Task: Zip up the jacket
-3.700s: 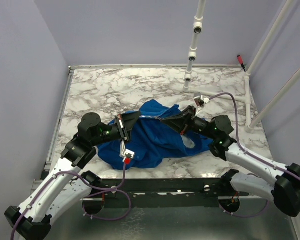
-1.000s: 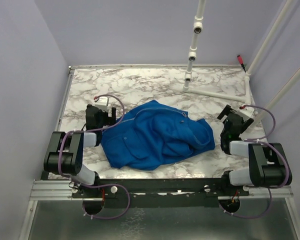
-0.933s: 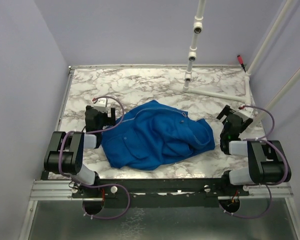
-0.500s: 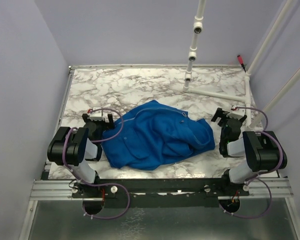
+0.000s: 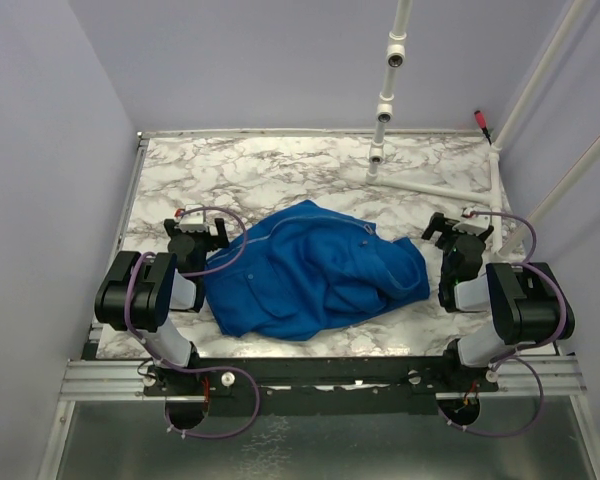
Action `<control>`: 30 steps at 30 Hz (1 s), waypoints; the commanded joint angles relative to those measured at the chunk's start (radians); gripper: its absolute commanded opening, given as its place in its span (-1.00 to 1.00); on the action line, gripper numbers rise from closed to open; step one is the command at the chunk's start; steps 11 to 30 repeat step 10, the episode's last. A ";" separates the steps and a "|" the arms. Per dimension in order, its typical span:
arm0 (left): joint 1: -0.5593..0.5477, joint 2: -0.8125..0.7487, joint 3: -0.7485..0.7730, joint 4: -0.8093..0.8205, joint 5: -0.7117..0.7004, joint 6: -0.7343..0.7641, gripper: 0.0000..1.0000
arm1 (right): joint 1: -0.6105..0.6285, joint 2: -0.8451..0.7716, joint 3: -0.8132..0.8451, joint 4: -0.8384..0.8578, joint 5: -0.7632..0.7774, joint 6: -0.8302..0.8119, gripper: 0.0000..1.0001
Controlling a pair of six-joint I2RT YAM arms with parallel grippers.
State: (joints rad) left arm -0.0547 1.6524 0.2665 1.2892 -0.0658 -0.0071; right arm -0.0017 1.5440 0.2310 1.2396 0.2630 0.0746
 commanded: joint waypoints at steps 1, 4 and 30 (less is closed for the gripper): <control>-0.006 -0.001 -0.001 0.001 -0.023 -0.016 0.98 | -0.006 -0.001 0.002 0.023 -0.016 -0.012 1.00; -0.007 0.002 0.002 -0.001 -0.025 -0.014 0.98 | -0.006 0.003 0.001 0.031 -0.015 -0.014 1.00; -0.009 -0.002 0.000 -0.004 -0.030 -0.014 0.98 | -0.006 0.004 0.001 0.034 -0.016 -0.015 1.00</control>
